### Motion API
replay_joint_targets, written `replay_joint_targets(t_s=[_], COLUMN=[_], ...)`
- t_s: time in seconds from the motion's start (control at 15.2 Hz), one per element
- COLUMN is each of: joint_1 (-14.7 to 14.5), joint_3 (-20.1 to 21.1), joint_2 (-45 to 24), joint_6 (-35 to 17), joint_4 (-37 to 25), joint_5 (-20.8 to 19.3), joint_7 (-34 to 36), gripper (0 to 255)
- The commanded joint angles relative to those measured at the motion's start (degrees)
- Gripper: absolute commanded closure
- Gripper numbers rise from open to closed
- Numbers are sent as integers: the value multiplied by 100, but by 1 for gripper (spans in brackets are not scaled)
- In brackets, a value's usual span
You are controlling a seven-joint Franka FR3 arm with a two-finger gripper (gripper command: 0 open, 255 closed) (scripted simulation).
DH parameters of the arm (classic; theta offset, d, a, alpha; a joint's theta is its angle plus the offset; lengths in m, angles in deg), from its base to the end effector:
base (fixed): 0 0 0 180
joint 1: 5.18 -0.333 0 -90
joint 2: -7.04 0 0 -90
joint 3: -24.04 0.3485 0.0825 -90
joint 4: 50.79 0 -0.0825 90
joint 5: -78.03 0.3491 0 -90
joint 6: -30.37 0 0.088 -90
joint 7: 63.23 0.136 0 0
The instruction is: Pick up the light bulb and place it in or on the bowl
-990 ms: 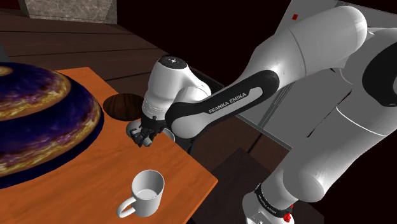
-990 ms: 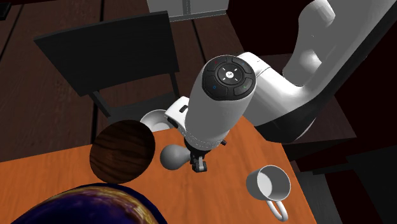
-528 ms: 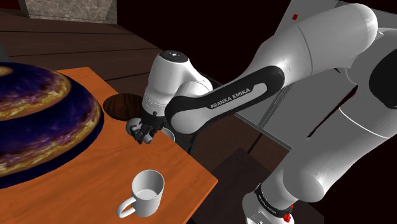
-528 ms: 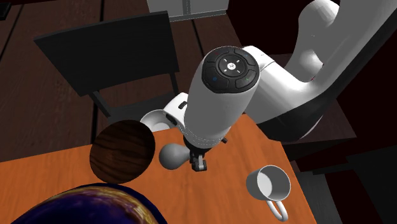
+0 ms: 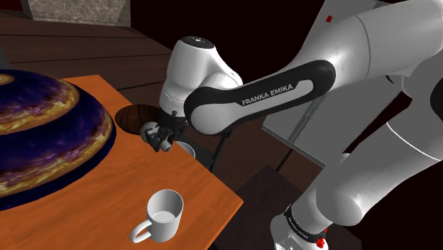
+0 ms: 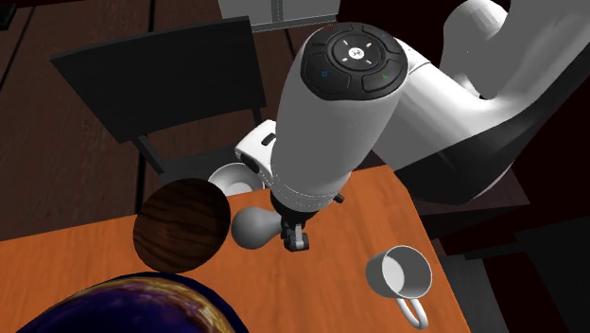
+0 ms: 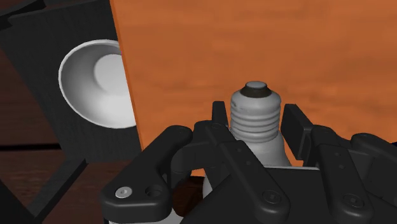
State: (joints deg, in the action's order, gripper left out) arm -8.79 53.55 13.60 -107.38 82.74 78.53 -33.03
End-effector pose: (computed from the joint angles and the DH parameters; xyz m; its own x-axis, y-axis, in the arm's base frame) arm 0.4032 0.2676 0.4202 0.9838 0.0425 0.1740 0.0509 -0.9977 -0.0441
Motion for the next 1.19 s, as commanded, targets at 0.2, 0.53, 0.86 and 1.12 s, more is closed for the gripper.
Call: replay_joint_targets(t_s=[0.2, 0.53, 0.86, 1.12], joint_1=[-19, -33, 139, 287], joint_3=[-51, -102, -185, -290], joint_2=[229, 411, -108, -885], joint_6=[397, 794, 947, 1067], joint_4=[-193, -426, -1046, -1862], joint_5=[153, 253, -21, -408], joint_7=[-130, -218, -307, -376], gripper=[255, 255, 255, 255])
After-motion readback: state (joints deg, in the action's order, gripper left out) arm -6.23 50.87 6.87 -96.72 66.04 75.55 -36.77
